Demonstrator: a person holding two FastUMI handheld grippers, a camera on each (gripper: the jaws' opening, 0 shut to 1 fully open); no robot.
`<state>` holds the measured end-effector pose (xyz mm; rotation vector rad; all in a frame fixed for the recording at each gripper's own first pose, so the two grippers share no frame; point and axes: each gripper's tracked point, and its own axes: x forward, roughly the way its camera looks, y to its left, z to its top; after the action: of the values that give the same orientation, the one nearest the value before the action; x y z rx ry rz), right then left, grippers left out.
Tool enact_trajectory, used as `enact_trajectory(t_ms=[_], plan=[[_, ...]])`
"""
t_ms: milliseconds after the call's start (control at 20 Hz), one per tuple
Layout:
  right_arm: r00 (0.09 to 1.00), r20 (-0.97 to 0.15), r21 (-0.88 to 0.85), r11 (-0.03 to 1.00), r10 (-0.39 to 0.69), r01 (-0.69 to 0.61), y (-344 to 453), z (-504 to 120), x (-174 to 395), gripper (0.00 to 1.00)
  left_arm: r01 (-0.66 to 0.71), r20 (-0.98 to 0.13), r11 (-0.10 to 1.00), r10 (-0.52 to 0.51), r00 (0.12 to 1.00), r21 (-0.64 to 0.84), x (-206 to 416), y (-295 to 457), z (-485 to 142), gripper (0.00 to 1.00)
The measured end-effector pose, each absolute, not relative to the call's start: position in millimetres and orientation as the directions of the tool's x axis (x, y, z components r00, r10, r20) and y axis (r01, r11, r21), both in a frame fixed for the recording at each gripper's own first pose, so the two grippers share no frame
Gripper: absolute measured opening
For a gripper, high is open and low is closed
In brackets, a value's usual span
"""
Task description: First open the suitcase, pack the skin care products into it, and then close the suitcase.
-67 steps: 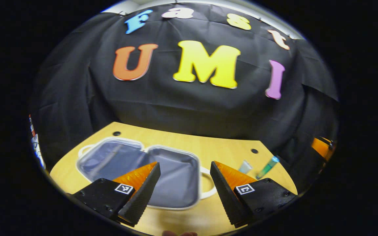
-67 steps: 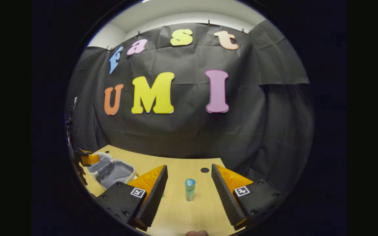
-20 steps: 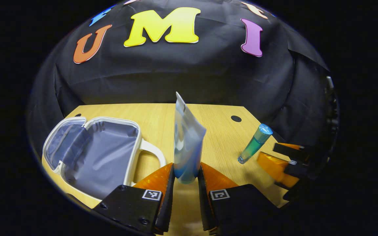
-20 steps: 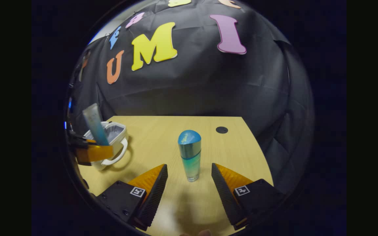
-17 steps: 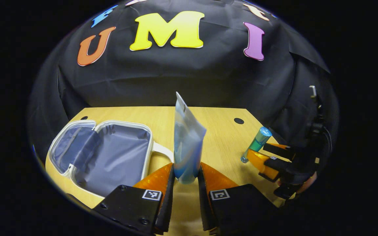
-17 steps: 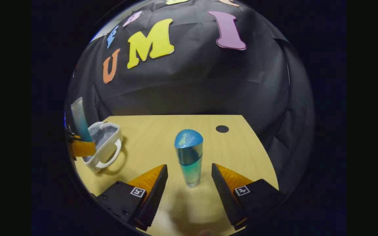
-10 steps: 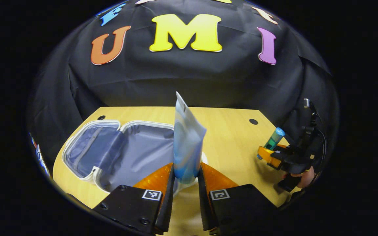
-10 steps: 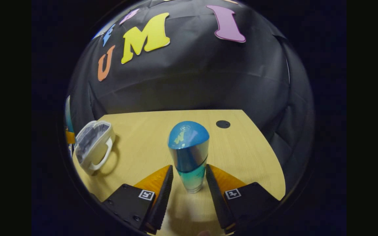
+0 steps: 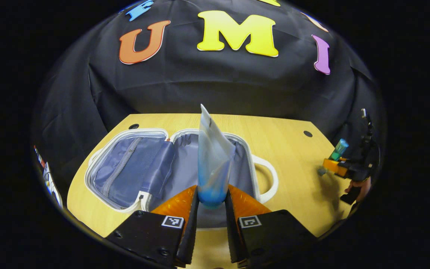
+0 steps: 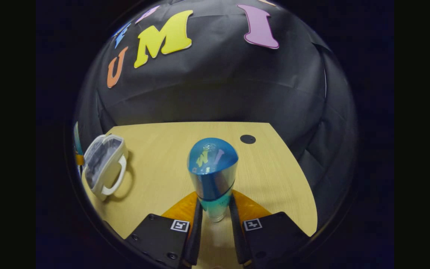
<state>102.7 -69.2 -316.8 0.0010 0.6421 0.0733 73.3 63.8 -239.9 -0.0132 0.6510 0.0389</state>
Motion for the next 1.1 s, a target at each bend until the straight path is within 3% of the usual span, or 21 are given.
enact_trajectory(t_ms=[250,500,750,1100], plan=[[0.803,-0.584,0.057,0.993,0.118,-0.104,-47.1,-246.1,49.9,0.35,-0.005,-0.717,1.0,-0.004,0.697,-0.011,77.6,89.0,-296.5,0.4],[0.798,-0.582,0.203,0.978,0.153,-0.04,-29.8,-188.0,4.0,0.35,-0.061,-0.818,0.998,0.062,0.572,0.033,78.1,113.4,-335.6,0.4],[0.829,-0.532,0.222,0.973,0.175,-0.063,-15.3,-145.5,-9.7,0.35,-0.118,-0.852,0.987,0.155,0.501,0.11,82.8,130.5,-339.3,0.4],[0.84,-0.503,0.206,0.972,0.202,-0.111,-4.7,-127.7,-12.8,0.35,-0.166,-0.882,0.976,0.198,0.428,0.139,94.0,134.1,-345.4,0.41]])
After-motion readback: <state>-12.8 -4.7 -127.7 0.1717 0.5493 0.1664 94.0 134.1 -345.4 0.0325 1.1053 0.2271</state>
